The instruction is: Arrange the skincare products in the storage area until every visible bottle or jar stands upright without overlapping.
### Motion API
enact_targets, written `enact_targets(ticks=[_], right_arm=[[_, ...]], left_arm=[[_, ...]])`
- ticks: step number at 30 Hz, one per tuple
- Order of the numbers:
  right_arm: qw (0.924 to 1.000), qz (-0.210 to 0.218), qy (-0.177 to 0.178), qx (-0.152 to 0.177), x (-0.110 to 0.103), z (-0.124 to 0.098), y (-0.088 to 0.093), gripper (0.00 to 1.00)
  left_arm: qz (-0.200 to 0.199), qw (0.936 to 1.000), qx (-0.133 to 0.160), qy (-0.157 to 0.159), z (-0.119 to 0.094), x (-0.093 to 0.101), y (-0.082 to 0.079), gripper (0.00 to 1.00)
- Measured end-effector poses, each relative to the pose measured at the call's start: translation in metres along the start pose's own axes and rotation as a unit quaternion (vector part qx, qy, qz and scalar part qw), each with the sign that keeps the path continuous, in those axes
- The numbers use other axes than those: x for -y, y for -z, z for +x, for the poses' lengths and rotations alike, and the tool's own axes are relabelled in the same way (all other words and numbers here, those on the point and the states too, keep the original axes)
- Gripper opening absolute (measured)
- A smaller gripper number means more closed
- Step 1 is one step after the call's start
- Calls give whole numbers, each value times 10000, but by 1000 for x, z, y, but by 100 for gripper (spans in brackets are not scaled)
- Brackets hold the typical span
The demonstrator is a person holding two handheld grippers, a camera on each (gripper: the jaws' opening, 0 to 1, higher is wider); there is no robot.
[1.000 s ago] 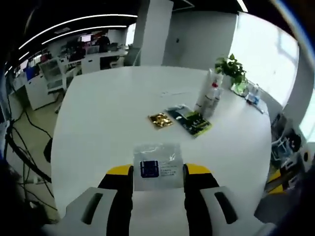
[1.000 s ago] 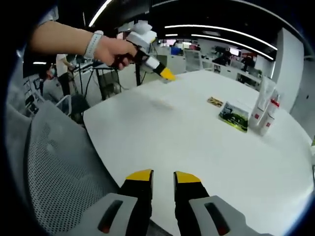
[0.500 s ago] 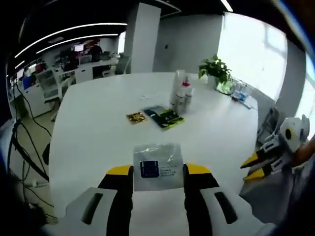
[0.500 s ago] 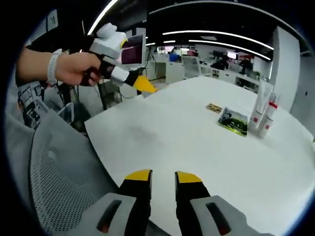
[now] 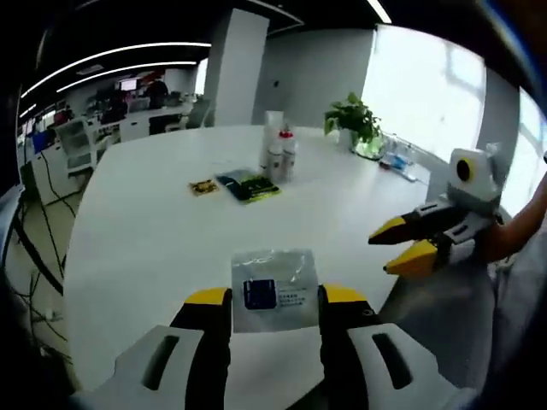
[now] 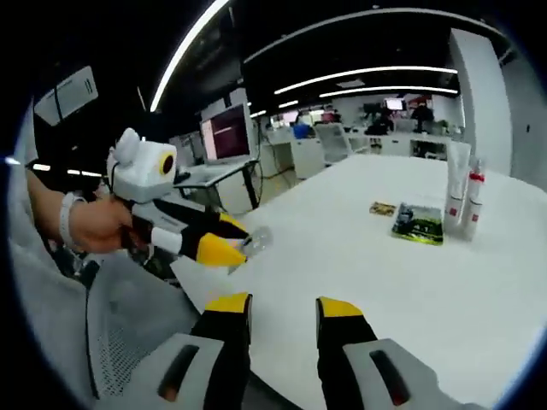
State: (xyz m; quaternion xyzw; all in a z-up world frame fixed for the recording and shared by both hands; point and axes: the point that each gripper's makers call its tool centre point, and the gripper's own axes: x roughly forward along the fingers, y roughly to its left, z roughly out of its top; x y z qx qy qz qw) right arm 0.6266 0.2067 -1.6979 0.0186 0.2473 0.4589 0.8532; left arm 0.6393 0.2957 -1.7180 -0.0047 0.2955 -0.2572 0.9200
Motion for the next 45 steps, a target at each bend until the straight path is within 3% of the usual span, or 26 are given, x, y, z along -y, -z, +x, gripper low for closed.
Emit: enact_targets(ticks=[3, 8, 13, 15, 18, 22, 24, 25, 27, 29, 31, 35, 36, 40, 45], right_arm=[[9998, 178, -57, 59, 0, -2, -3, 29], [9993, 357, -111, -5, -1, -1, -1, 28], [9995, 170, -143, -245, -6, 2, 9, 27], [9992, 145, -183, -328, -7, 3, 13, 26], [9990, 199, -207, -353, -7, 3, 14, 25], [9973, 514, -336, -413, -7, 3, 14, 22], [9941, 836, -553, -405, -10, 2, 13, 19], [9890, 1176, -726, -528, -15, 0, 15, 20], [9852, 1391, -848, -525, -15, 1, 14, 23], [9814, 1594, -859, -640, -10, 4, 18, 28], [9688, 2131, -1101, -621, -15, 6, 15, 34], [9576, 2461, -1316, -712, -14, 6, 14, 18], [9514, 2596, -1437, -825, -18, 4, 16, 15], [9513, 2498, -1544, -937, -24, 4, 19, 10], [9502, 2450, -1681, -936, -30, 4, 21, 0]], left_arm=[[314, 9993, -102, 172, 0, 18, 7, 37], [1152, 9924, -135, 402, -1, 42, 14, 37], [1125, 9925, -7, 477, -1, 53, 17, 37], [1394, 9895, -25, 391, -1, 51, 17, 37], [1318, 9903, 202, 382, -4, 53, 10, 37], [1449, 9886, 272, 319, -2, 53, 5, 37], [1569, 9862, 376, 367, -3, 59, 2, 37], [1766, 9828, 329, 419, -3, 63, 5, 37], [1993, 9787, 198, 460, -3, 68, 10, 37], [2082, 9761, 277, 553, -3, 74, 8, 37], [2145, 9739, 366, 647, -4, 80, 5, 37], [2213, 9713, 421, 762, -5, 86, 4, 37], [2208, 9714, 442, 760, -5, 86, 3, 37], [2190, 9715, 476, 767, -6, 86, 2, 37], [2341, 9672, 458, 877, -6, 94, 5, 36]])
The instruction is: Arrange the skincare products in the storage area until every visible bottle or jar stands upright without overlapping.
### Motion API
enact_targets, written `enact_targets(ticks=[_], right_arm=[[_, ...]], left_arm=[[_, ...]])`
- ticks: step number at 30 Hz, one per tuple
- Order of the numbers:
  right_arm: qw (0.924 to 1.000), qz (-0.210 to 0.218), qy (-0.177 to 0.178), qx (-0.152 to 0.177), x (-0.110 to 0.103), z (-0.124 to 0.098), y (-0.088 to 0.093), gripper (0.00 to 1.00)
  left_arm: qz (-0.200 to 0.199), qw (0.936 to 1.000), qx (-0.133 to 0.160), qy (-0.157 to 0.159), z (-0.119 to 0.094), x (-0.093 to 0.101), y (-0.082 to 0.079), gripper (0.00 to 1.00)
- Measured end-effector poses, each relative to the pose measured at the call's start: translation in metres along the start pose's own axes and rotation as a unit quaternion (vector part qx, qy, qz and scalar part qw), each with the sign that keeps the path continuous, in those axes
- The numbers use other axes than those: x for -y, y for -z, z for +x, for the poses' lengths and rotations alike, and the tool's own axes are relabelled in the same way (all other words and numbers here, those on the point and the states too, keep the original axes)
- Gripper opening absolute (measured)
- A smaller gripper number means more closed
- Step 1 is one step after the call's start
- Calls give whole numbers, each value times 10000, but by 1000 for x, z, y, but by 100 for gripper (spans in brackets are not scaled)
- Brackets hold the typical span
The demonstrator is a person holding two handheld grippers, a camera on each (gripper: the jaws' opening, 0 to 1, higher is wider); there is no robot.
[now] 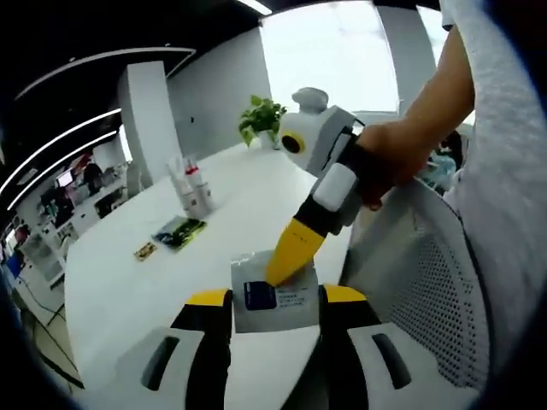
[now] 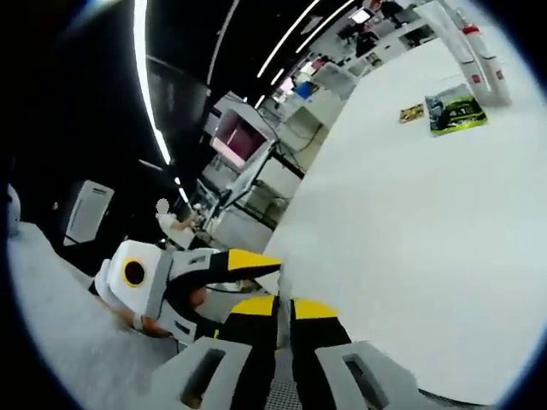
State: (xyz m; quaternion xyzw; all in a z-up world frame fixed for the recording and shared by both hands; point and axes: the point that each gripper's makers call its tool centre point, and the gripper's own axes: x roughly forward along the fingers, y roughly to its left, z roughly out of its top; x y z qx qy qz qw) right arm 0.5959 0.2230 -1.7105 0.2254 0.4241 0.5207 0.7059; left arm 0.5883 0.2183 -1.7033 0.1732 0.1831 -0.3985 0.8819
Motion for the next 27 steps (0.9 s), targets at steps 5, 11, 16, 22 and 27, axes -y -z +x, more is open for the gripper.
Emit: enact_targets(ticks=[5, 11, 16, 22, 27], right_arm=[[9999, -99, -35, -35, -2, -4, 0, 0], [9990, -427, -127, -96, -5, -11, -1, 0], [9954, -900, -222, -253, -9, -21, 2, 0], [9864, -1465, -471, -574, -14, -31, 12, 0], [9766, -1823, -825, -791, -26, -36, 17, 0]], left_arm=[[-71, 9999, 105, 86, 1, 1, -3, 36], [-223, 9993, 218, 181, 1, 2, -7, 34], [-422, 9982, 337, 271, 0, 4, -10, 38], [-1209, 9879, 419, 872, 0, 20, -13, 34], [-1638, 9775, 613, 1179, -2, 24, -20, 31]])
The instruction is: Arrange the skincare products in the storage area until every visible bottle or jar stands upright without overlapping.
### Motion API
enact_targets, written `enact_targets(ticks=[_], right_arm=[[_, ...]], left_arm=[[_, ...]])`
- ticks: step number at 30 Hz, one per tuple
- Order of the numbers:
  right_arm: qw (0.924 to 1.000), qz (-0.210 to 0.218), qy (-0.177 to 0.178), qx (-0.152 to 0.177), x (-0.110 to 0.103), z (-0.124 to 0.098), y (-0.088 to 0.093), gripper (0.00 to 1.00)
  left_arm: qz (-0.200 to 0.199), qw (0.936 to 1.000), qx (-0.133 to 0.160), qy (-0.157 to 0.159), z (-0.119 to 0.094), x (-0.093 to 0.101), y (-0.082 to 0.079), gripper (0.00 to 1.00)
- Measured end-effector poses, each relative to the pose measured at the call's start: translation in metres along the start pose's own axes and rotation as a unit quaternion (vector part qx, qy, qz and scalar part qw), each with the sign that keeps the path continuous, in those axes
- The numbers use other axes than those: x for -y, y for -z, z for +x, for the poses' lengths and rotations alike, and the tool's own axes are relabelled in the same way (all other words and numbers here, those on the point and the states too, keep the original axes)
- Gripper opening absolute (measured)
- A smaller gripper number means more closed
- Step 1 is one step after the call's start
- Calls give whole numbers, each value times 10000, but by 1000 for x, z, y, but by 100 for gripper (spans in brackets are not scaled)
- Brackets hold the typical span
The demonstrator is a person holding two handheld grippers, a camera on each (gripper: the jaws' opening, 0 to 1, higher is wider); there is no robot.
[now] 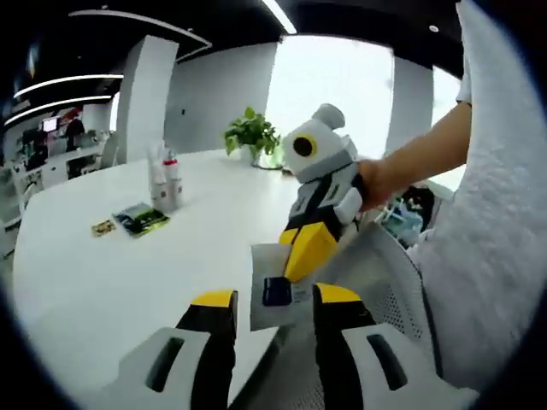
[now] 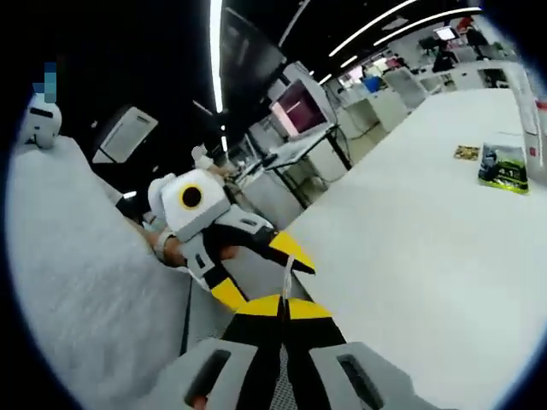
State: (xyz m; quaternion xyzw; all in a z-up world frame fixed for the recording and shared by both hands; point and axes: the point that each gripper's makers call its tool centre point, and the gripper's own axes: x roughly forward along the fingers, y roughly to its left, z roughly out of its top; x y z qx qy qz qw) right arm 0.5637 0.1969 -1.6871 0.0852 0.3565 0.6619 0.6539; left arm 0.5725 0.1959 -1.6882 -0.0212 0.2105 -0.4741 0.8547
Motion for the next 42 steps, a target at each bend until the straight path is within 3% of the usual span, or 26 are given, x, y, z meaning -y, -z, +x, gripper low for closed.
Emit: enact_targets(ticks=[6, 11, 17, 25, 32, 35, 42], right_arm=[[9998, -142, -95, -34, -5, 3, -2, 0], [9998, -201, -8, 21, -1, 3, -1, 0], [9999, -86, 50, 111, 3, 2, 0, 0], [9996, 199, 21, 199, 3, 3, 4, 0], [9972, 492, 62, 553, 7, 0, -8, 0], [9963, 578, 180, 617, 13, 0, -11, 6], [9957, 748, 168, 529, 15, 0, -4, 8]], left_arm=[[-189, 9996, -125, 166, 0, 1, 6, 19], [-688, 9974, -72, 223, -2, -4, 5, 11], [-806, 9962, -112, 319, -1, 1, 6, 2], [-882, 9950, -249, 390, -2, 4, 11, 0], [-1277, 9911, -76, 374, -6, -3, 6, 0], [-1379, 9897, -13, 374, -8, -4, 4, 0], [-1422, 9894, 93, 286, -12, -8, 1, 0]])
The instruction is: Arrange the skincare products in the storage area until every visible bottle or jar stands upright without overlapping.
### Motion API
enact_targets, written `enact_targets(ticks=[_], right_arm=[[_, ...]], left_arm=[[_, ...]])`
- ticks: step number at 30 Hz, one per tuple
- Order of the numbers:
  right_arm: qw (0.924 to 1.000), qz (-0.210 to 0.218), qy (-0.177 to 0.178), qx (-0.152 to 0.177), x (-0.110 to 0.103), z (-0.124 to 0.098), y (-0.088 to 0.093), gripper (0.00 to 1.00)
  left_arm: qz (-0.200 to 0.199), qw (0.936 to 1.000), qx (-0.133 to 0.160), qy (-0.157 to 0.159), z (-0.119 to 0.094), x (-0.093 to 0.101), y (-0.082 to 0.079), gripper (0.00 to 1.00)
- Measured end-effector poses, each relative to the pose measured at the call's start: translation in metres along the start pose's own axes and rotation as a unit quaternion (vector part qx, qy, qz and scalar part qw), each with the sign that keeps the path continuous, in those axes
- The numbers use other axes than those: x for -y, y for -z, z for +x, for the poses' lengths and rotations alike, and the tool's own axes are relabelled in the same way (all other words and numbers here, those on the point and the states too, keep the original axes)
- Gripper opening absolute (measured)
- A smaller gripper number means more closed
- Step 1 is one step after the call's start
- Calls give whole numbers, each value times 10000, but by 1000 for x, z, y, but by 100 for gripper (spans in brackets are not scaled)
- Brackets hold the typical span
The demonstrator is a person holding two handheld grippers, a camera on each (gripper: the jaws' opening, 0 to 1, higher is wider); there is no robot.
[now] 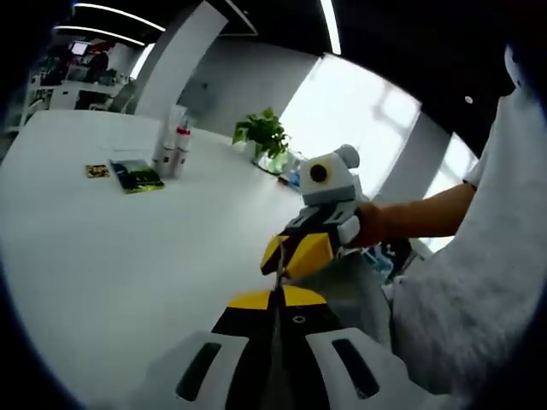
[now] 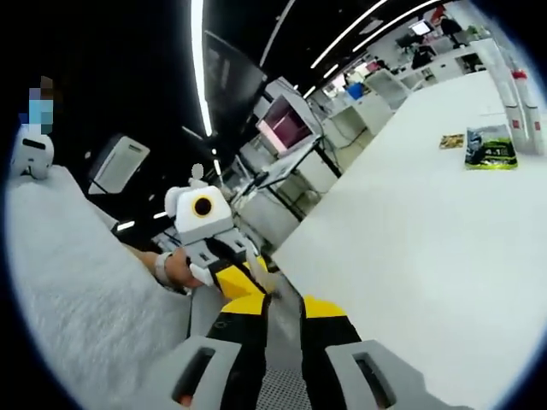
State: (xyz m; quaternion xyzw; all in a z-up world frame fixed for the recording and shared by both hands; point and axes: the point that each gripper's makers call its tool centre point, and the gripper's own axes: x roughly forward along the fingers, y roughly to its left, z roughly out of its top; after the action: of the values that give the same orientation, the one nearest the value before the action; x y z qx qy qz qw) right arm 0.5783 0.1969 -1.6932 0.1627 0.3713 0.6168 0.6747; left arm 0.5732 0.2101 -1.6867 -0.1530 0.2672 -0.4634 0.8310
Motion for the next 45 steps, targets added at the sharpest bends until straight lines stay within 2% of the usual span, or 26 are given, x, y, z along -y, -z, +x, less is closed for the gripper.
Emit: enact_targets(ticks=[13, 17, 20, 27, 34, 39, 43, 45], right_arm=[[9996, 58, -3, -272, 2, 5, 11, 7], [9998, -143, 89, -114, 5, 4, 4, 0], [9999, 1, -16, 136, 4, 2, -6, 0], [9972, 261, -111, 688, 2, -4, -29, 0], [9967, 333, -111, 735, 2, -5, -30, 0], [9952, 464, -203, 832, 0, -7, -30, 0], [9952, 452, -266, 825, -5, -3, -32, 10], [9959, 393, -283, 770, -8, 1, -32, 10]], left_arm=[[-236, 9993, 265, -128, -6, -8, -9, 0], [-346, 9984, 429, -133, -9, -11, -14, 0], [-514, 9968, 604, -140, -12, -14, -20, 0], [-685, 9952, 680, -146, -13, -18, -22, 0], [-763, 9951, 627, -87, -11, -17, -20, 0], [-920, 9933, 684, 112, -12, -12, -22, 0], [-932, 9935, 628, 200, -10, -8, -20, 0], [-936, 9934, 602, 288, -9, -4, -19, 0]])
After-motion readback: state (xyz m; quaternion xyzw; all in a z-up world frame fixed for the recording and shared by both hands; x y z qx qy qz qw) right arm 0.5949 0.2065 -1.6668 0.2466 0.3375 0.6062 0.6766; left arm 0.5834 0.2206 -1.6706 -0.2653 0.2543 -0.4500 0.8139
